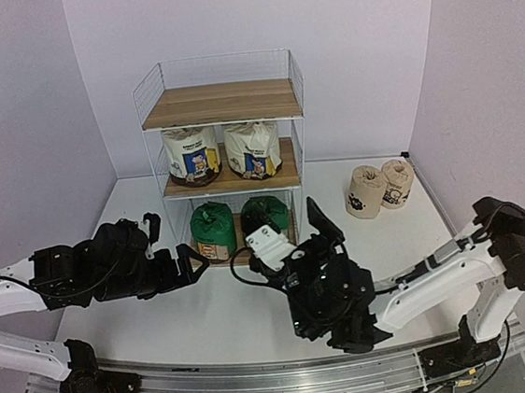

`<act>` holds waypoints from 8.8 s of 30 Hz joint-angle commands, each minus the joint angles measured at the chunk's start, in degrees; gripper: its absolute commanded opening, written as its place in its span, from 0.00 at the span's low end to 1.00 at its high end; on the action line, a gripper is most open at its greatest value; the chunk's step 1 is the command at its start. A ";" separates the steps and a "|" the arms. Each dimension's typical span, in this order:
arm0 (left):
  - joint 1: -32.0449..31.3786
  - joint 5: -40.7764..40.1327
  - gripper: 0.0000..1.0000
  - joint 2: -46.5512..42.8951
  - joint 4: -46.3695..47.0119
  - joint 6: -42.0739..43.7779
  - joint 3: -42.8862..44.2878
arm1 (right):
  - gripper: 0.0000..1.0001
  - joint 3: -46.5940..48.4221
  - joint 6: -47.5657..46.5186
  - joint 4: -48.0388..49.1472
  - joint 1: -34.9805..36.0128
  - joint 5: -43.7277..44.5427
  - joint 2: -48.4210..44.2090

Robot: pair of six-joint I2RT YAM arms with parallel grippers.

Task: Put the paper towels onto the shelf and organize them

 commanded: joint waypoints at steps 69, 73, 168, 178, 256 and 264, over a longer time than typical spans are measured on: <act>0.13 5.87 1.00 9.89 -3.53 6.67 9.79 | 0.89 7.72 109.22 -72.27 -9.82 -45.24 -25.22; 0.13 6.00 1.00 9.08 -4.34 6.06 8.88 | 0.94 8.75 124.24 -90.92 -18.43 -70.98 -21.65; 0.40 3.30 1.00 9.67 -0.05 8.76 7.56 | 0.30 31.29 81.90 -94.79 -68.48 -100.49 -32.85; 0.40 4.33 1.00 10.90 1.14 9.79 7.46 | 0.31 51.11 87.11 -95.01 -64.70 -115.87 -24.53; 0.40 7.51 1.00 2.60 1.61 7.40 -0.79 | 0.95 70.07 51.04 -96.00 -32.11 -58.90 0.05; 0.41 8.52 1.00 3.54 2.78 8.57 -0.92 | 0.96 67.67 45.55 -95.42 -32.13 -54.45 -1.33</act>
